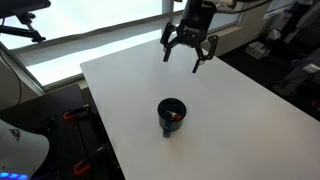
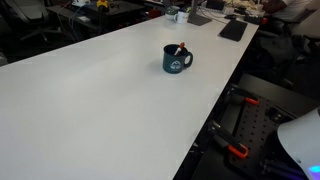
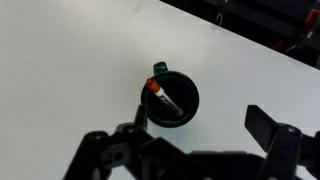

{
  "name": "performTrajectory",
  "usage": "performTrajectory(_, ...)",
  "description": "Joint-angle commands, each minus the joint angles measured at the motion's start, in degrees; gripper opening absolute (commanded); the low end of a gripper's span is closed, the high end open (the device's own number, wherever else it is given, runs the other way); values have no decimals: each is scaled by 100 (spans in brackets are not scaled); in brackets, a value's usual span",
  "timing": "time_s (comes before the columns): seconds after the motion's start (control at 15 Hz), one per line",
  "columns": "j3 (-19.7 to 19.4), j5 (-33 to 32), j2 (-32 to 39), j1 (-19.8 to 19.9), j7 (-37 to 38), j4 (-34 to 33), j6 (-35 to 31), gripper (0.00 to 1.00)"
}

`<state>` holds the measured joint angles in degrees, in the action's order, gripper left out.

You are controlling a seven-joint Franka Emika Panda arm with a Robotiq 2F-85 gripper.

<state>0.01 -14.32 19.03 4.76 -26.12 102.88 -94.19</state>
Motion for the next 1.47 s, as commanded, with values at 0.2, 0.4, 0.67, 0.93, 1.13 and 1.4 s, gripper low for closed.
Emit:
performTrajectory(0.2, -28, -49, 79, 74, -279, 139, 19, 100)
performTrajectory(0.4, -29, -49, 81, 79, -285, 139, 19, 100)
performTrajectory(0.67, -48, -31, 412, 105, -289, -152, 73, 100)
performTrajectory(0.93, -43, 70, 903, 184, -358, -624, 225, 100)
performTrajectory(1.13, -14, 118, 1247, 218, -361, -897, 337, 100)
performTrajectory(1.4, 20, 130, 1587, 204, -304, -1072, 516, 100)
